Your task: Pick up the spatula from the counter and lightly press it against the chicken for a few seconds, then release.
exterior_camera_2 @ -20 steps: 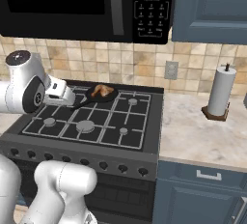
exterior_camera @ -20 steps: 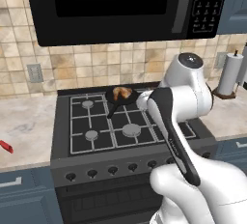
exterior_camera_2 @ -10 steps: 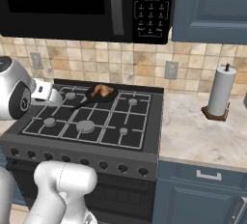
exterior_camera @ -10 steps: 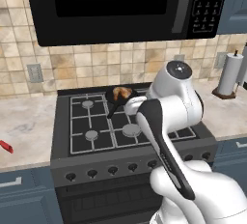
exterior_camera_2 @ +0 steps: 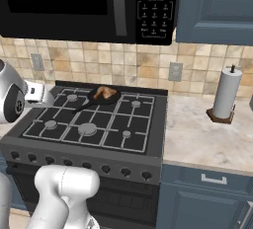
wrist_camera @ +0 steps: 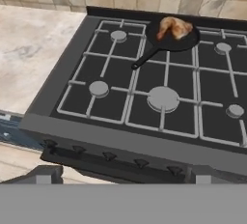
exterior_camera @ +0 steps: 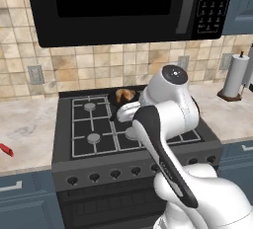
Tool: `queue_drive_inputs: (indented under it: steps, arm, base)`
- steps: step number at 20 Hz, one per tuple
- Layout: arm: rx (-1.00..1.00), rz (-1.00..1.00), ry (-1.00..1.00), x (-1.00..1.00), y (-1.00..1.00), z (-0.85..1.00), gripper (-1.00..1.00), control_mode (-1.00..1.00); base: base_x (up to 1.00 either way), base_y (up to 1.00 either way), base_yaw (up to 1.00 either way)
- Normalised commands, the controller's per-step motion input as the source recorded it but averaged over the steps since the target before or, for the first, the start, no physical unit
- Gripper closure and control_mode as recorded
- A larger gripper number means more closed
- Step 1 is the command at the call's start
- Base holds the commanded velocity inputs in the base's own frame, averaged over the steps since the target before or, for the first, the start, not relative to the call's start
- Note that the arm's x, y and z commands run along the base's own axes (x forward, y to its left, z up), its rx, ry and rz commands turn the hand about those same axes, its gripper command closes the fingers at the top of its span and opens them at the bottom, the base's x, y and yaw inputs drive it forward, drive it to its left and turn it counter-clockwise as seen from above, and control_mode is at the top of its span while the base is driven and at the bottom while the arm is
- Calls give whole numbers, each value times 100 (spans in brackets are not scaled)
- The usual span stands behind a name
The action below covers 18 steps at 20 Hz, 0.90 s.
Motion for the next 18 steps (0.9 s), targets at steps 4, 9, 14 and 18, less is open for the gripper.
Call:
queue_drive_inputs:
  steps: [4, 9, 14, 18]
  arm:
    - [0, 10, 0, -1, 35, 0, -100, -100]
    - [0, 6, 0, -1, 35, -2, -100, -100]
    - [0, 6, 0, 0, 31, -12, -100, -100]
    - [0, 6, 0, 0, 30, -15, -100, -100]
  base:
    - [0, 0, 0]
    - [0, 0, 0]
    - [0, 0, 0]
    - [0, 0, 0]
